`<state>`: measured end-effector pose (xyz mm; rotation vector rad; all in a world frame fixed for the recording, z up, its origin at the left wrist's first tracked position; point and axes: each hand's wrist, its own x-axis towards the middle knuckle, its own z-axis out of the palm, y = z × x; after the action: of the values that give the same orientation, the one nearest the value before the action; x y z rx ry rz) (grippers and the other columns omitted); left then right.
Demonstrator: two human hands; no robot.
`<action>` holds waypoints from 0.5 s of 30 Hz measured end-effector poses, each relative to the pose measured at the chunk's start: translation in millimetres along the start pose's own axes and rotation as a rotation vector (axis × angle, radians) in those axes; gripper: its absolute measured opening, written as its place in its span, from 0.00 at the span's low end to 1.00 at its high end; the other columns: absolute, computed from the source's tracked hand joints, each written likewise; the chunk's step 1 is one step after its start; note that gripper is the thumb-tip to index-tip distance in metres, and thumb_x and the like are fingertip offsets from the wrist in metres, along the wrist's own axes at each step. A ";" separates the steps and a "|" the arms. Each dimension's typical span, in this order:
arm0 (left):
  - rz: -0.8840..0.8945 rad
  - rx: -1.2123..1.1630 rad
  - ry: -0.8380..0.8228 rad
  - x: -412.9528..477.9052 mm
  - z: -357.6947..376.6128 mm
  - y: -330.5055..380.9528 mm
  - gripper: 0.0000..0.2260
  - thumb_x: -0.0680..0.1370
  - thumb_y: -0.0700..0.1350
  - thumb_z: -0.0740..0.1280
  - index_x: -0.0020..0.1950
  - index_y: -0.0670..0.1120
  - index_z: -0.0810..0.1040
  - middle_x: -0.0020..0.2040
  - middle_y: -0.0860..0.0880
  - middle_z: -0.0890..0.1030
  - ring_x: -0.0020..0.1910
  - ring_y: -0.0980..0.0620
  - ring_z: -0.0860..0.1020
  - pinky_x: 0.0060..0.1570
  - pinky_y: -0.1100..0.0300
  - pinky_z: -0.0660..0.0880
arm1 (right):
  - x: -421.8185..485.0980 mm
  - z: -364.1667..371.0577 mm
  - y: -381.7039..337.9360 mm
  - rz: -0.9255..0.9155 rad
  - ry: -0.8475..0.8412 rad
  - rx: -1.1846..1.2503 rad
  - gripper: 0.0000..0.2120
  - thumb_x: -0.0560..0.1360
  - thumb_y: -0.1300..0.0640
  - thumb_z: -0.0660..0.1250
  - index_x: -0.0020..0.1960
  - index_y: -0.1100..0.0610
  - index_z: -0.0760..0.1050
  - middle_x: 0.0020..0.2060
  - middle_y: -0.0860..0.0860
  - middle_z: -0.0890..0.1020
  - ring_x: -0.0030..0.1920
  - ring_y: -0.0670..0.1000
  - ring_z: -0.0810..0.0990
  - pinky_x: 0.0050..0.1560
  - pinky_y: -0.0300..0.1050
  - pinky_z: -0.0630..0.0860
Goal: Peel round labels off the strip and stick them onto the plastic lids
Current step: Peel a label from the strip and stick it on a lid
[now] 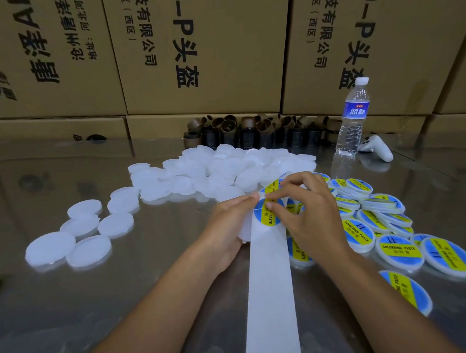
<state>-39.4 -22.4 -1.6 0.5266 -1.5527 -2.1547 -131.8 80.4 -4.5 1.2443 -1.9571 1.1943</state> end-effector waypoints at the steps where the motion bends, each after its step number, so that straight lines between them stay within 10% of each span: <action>1: 0.000 0.004 0.012 -0.1 -0.1 0.2 0.12 0.81 0.42 0.62 0.57 0.35 0.79 0.54 0.35 0.82 0.51 0.40 0.80 0.57 0.46 0.75 | -0.2 0.4 -0.7 -0.011 0.002 -0.011 0.04 0.66 0.62 0.76 0.40 0.56 0.83 0.43 0.50 0.77 0.47 0.53 0.74 0.45 0.41 0.67; 8: 0.008 0.095 0.095 1.4 -2.8 0.0 0.11 0.80 0.42 0.63 0.55 0.37 0.81 0.52 0.36 0.83 0.54 0.36 0.80 0.60 0.41 0.75 | -2.6 -2.7 -16.0 0.226 -0.103 0.240 0.12 0.72 0.52 0.70 0.32 0.54 0.77 0.47 0.44 0.71 0.53 0.44 0.70 0.51 0.27 0.62; 15: 0.091 0.199 0.224 2.0 -2.2 -4.6 0.06 0.78 0.44 0.67 0.47 0.44 0.83 0.51 0.43 0.84 0.46 0.49 0.80 0.48 0.59 0.77 | 11.8 -12.9 -13.6 0.702 0.157 0.713 0.25 0.79 0.45 0.57 0.25 0.52 0.67 0.31 0.51 0.71 0.30 0.42 0.70 0.35 0.35 0.67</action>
<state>-40.5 -23.9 -6.8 0.7200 -1.6384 -1.8157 -125.0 84.1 16.3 0.6871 -1.9650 2.4090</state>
